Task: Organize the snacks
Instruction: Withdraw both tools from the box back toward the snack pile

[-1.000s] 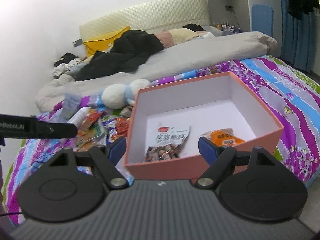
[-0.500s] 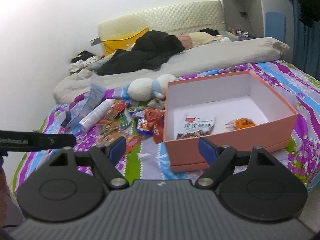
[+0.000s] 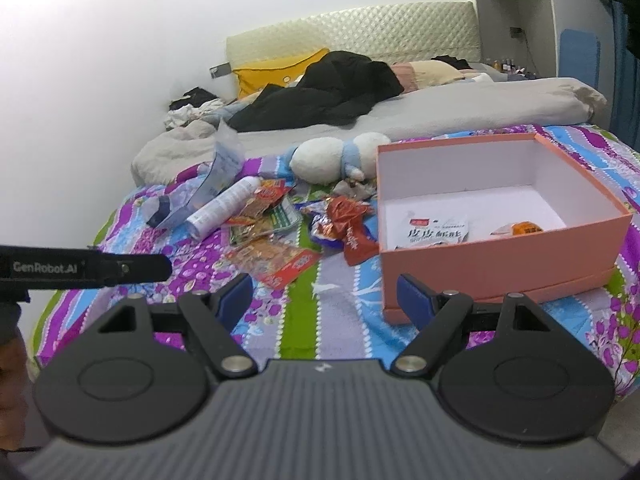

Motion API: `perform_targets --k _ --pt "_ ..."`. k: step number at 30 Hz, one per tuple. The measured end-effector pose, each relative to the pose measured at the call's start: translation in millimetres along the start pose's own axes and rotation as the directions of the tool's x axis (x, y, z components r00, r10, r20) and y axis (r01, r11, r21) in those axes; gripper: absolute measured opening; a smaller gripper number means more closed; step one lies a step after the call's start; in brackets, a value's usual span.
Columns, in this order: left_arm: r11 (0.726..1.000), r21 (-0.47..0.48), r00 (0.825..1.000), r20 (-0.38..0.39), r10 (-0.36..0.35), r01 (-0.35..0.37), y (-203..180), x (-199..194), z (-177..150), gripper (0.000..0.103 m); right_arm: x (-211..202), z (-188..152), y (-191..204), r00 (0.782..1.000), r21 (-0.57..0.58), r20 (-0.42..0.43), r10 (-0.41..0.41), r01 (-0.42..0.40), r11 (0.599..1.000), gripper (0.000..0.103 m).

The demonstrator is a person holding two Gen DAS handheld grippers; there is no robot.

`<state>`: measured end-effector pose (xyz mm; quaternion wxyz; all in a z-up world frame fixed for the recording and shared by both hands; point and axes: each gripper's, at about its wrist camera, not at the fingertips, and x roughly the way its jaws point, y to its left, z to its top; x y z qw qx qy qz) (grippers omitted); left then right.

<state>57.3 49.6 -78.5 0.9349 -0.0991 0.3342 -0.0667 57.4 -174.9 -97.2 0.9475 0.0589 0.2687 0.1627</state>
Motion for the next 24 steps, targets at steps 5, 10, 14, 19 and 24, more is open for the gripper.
perform_targets --k 5,10,14,19,24 --pt "0.998 -0.053 0.999 -0.029 0.028 -0.029 22 1 -18 0.053 5 -12 17 0.999 -0.037 -0.029 0.03 -0.031 0.999 0.081" --pt "0.992 -0.107 0.997 -0.048 0.061 -0.066 45 12 -26 0.065 16 -15 29 0.998 -0.097 -0.044 0.039 -0.043 0.994 0.08" --pt "0.988 -0.138 0.995 -0.075 0.067 -0.076 63 31 -27 0.065 34 -17 36 0.997 -0.131 -0.072 0.034 -0.043 0.99 0.077" --pt "0.983 -0.156 0.99 -0.111 0.083 -0.1 89 69 -22 0.065 65 -17 45 0.995 -0.168 -0.099 0.023 -0.04 0.985 0.071" --pt "0.979 -0.169 0.987 -0.133 0.093 -0.115 113 114 -10 0.065 103 -9 53 0.996 -0.234 -0.089 -0.02 -0.002 0.972 0.07"
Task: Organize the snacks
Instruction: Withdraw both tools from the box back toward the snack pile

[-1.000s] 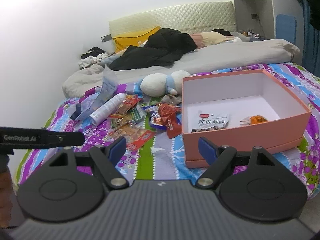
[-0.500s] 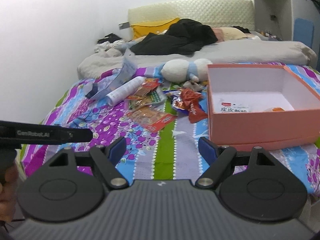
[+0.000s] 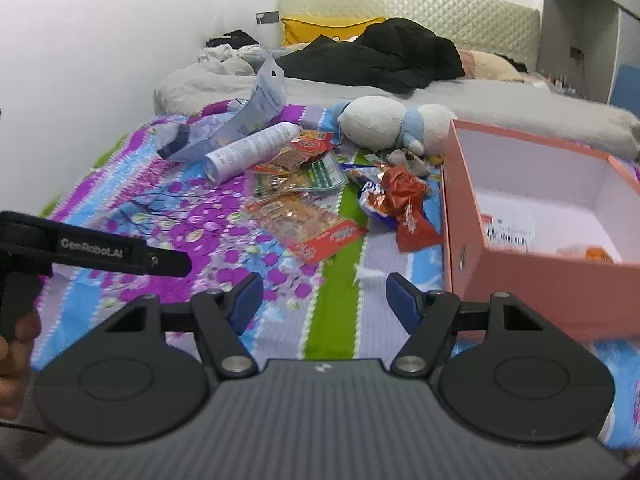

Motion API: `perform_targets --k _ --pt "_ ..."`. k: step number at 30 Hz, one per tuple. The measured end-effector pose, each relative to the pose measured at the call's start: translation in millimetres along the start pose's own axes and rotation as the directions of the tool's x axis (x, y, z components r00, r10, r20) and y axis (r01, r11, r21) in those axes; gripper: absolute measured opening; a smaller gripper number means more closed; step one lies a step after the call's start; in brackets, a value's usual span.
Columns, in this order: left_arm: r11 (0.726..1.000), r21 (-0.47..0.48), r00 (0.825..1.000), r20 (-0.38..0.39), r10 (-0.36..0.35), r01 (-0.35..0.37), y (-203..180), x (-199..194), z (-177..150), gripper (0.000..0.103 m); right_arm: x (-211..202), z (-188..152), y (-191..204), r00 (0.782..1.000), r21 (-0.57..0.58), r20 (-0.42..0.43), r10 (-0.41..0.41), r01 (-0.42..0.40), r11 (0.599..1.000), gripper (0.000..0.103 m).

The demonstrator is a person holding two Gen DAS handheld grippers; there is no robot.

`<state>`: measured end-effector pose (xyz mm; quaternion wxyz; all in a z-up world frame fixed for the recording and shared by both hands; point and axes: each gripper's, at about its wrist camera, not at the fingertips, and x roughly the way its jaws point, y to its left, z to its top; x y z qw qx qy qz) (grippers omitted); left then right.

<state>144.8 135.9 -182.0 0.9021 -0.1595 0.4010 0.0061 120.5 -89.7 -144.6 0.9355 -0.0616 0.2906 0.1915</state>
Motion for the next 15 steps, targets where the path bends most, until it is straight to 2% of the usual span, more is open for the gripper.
perform_targets --k 3,6,9,11,13,15 --pt "1.0 0.022 1.0 -0.012 0.007 -0.007 5 29 13 0.065 26 8 0 0.999 -0.021 0.005 -0.032 0.033 0.999 0.069" --pt "0.999 0.046 1.0 -0.017 0.011 -0.011 9 55 27 0.066 53 15 -2 0.998 -0.034 -0.011 -0.063 0.063 0.997 0.061" --pt "0.998 0.068 1.0 -0.021 0.017 -0.016 13 80 41 0.076 77 21 -5 0.995 -0.044 -0.028 -0.098 0.097 0.994 0.06" --pt "0.996 0.089 1.0 -0.014 0.023 -0.022 16 93 51 0.078 93 24 -8 0.992 -0.05 -0.042 -0.12 0.118 0.992 0.06" --pt "0.993 0.112 0.999 -0.015 0.032 -0.03 17 108 61 0.09 108 29 -10 0.989 -0.053 -0.053 -0.139 0.136 0.989 0.06" --pt "0.989 0.146 1.0 -0.006 0.025 -0.024 17 121 70 0.091 121 34 -14 0.987 -0.055 -0.063 -0.147 0.144 0.988 0.06"
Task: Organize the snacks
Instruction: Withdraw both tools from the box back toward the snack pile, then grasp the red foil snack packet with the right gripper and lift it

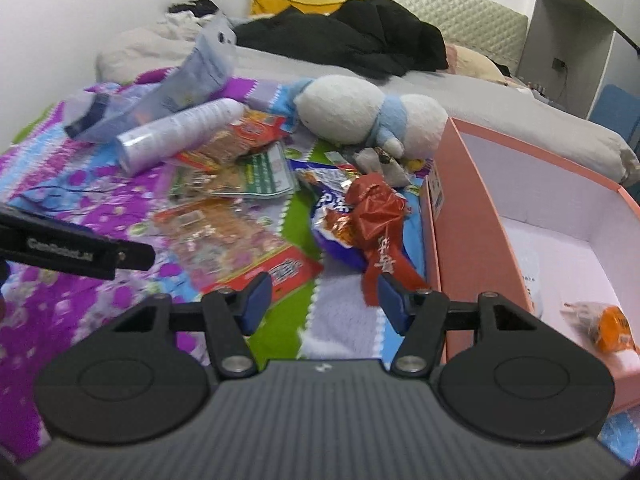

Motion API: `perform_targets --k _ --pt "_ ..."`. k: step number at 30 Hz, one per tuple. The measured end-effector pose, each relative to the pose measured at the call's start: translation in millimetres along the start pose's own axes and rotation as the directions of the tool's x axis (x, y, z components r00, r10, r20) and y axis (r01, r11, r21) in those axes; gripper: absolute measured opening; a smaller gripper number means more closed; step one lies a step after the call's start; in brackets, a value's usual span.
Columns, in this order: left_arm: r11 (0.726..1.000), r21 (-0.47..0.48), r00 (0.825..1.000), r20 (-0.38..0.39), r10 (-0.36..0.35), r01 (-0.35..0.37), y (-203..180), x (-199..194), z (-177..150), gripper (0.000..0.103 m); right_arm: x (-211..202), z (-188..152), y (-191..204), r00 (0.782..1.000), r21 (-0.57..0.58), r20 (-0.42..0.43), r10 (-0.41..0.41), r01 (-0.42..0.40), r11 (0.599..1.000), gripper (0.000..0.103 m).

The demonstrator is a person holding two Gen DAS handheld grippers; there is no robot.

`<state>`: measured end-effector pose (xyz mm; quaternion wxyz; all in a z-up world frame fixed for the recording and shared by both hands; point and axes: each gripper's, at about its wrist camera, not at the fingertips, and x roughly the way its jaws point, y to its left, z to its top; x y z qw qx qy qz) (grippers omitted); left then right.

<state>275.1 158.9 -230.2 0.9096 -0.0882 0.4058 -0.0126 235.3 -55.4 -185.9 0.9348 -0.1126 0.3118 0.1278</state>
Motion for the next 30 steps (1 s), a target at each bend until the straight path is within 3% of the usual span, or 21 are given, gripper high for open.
perform_targets --k 8,13,20,26,28,30 --pt "0.992 0.128 1.0 -0.007 -0.011 0.012 0 44 24 0.091 49 19 1 0.994 -0.07 -0.009 -0.107 0.106 0.992 0.054" --pt "0.988 0.151 0.999 -0.022 -0.04 0.042 0 62 29 0.091 71 28 1 0.983 -0.105 -0.002 -0.183 0.181 0.978 0.052" --pt "0.982 0.18 0.998 -0.023 -0.058 0.061 -1 75 28 0.089 99 28 -2 0.975 -0.111 -0.054 -0.217 0.21 0.971 0.053" --pt "0.979 0.198 0.999 -0.016 -0.049 0.051 -4 76 26 0.075 107 23 -4 0.976 -0.095 -0.072 -0.205 0.198 0.976 0.052" --pt "0.978 0.202 0.999 -0.014 -0.051 0.052 -5 74 24 0.067 106 23 -3 0.978 -0.092 -0.073 -0.195 0.188 0.978 0.042" --pt "0.977 0.211 0.999 -0.011 -0.043 0.044 -7 70 22 0.06 103 22 -1 0.98 -0.097 -0.068 -0.186 0.179 0.979 0.041"
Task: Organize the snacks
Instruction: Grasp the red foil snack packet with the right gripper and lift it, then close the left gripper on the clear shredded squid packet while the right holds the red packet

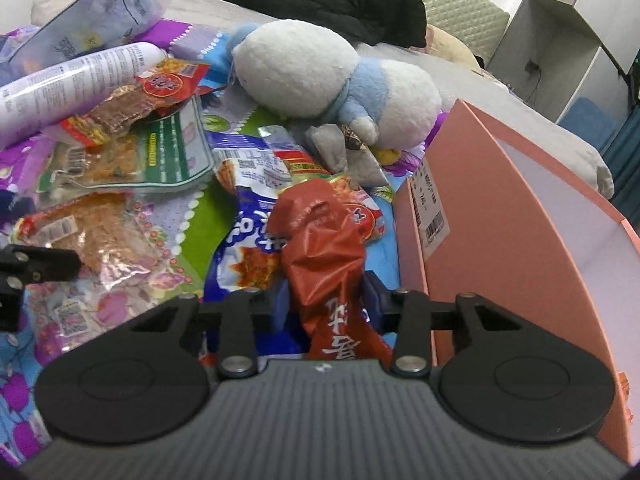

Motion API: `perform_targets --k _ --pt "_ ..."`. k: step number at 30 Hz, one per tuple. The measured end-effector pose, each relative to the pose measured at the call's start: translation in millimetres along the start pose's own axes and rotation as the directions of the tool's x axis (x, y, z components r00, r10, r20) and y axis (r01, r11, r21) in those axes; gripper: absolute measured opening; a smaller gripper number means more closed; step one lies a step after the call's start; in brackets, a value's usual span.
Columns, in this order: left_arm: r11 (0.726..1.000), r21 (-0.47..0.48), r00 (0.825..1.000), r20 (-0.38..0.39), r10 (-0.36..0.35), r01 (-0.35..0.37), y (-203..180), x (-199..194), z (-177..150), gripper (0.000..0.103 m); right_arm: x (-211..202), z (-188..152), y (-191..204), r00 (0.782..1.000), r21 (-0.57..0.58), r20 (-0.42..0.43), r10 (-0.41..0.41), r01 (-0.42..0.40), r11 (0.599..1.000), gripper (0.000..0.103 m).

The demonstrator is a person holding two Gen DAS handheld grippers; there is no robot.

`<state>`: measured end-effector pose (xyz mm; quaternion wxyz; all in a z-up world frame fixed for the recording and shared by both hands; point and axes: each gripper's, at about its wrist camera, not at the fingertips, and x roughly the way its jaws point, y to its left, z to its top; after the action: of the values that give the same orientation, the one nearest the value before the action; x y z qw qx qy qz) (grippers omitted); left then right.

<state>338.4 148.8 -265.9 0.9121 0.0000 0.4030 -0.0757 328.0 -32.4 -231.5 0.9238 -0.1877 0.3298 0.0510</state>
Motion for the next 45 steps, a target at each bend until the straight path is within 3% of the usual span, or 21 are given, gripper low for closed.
perform_targets --k 7,12,22,32,38,41,45 --pt "0.999 -0.049 1.0 -0.003 -0.013 0.012 -1 -12 -8 0.043 -21 -3 7 0.999 -0.014 0.014 0.041 -0.041 0.999 0.04" --pt "0.995 -0.093 0.999 -0.01 -0.032 0.031 -3 -26 -15 0.038 -44 -8 8 0.998 -0.024 0.021 0.067 -0.067 0.997 0.04" --pt "0.982 -0.187 1.0 -0.021 -0.004 0.0 -11 -80 -50 0.037 -93 -31 8 0.99 -0.022 0.011 0.144 -0.144 0.989 0.04" --pt "0.952 -0.3 0.998 -0.013 0.059 -0.06 -16 -134 -96 0.037 -140 -51 -6 0.983 -0.022 0.028 0.179 -0.178 0.984 0.04" --pt "0.932 -0.344 0.993 -0.033 0.11 -0.115 -24 -156 -116 0.037 -160 -62 -14 0.968 0.026 -0.028 0.25 -0.249 0.968 0.04" --pt "0.917 -0.385 0.995 -0.043 0.094 -0.103 -24 -164 -125 0.037 -163 -72 -17 0.954 0.078 -0.073 0.291 -0.286 0.955 0.04" --pt "0.907 -0.413 0.996 -0.054 0.069 -0.085 -25 -166 -137 0.039 -167 -82 -12 0.953 0.071 -0.076 0.293 -0.287 0.955 0.039"
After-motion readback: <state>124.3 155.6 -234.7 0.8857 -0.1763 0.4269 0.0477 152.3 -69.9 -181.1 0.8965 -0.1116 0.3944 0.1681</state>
